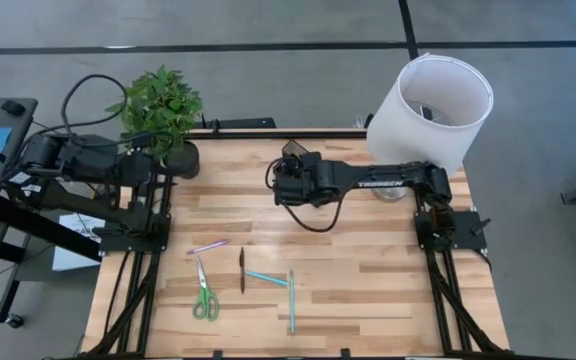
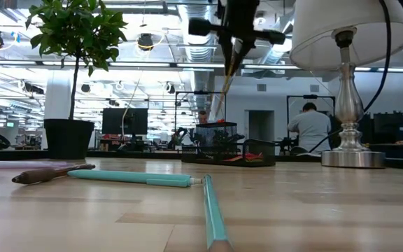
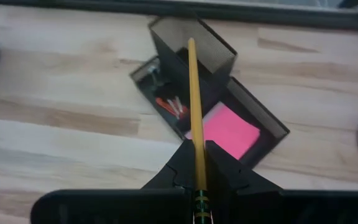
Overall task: Pick and place office supplies into organizer
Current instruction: Put the yellow pencil into the desk organizer
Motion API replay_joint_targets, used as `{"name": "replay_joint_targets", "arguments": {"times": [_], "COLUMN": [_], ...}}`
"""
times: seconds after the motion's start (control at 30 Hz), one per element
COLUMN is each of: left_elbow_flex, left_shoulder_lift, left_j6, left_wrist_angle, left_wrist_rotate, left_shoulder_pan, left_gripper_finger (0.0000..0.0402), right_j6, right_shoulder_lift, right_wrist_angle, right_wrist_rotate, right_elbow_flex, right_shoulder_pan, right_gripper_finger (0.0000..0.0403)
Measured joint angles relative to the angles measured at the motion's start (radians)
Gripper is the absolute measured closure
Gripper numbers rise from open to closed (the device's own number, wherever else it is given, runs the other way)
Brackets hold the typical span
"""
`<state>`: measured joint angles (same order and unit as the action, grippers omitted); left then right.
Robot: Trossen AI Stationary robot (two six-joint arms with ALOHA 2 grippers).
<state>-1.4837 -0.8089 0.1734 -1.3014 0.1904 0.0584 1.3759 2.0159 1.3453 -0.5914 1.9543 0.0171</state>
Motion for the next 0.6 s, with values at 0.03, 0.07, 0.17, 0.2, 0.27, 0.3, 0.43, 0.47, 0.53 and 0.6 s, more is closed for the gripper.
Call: {"name": "replay_joint_targets", "arguments": {"times": [0.03,0.07,0.17,0.2,0.27,0.3,0.43,0.47,0.53,0.6], "left_elbow_flex": [0.0,0.0,0.0,0.0,0.0,0.0,0.0,0.0,0.0,0.0], "left_shoulder_lift": [0.0,0.0,0.0,0.0,0.0,0.0,0.0,0.0,0.0,0.0], "left_j6": [0.0,0.0,0.0,0.0,0.0,0.0,0.0,0.0,0.0,0.0], "left_wrist_angle": [-0.001,-0.001,-0.002,-0.002,-0.001,-0.001,-0.001,-0.001,-0.002,-0.003], "left_wrist_rotate": [-0.008,-0.011,-0.011,-0.011,-0.011,-0.011,-0.011,-0.011,-0.011,-0.011], "left_shoulder_pan": [0.0,0.0,0.0,0.0,0.0,0.0,0.0,0.0,0.0,0.0], "left_gripper_finger": [0.0322,0.0322,0.0322,0.0322,0.0322,0.0322,0.0322,0.0322,0.0322,0.0322], "right_j6": [0.007,0.006,-0.004,-0.005,-0.019,-0.024,-0.041,-0.042,-0.049,-0.049], "right_shoulder_lift": [0.0,0.0,0.0,0.001,0.002,0.002,0.002,0.002,0.002,0.002], "right_wrist_angle": [0.0,-0.003,-0.036,-0.043,-0.045,-0.045,-0.046,-0.048,-0.053,-0.053], "right_wrist_rotate": [0.01,0.014,0.011,0.011,0.011,0.011,0.014,0.014,0.014,0.014], "right_elbow_flex": [-0.01,-0.021,-0.058,-0.064,-0.064,-0.064,-0.064,-0.064,-0.064,-0.064], "right_shoulder_pan": [0.0,-0.001,0.0,0.0,-0.001,-0.004,-0.024,-0.031,-0.046,-0.059], "right_gripper_finger": [0.0394,0.0393,0.0392,0.0392,0.0392,0.0392,0.0388,0.0386,0.0379,0.037]}}
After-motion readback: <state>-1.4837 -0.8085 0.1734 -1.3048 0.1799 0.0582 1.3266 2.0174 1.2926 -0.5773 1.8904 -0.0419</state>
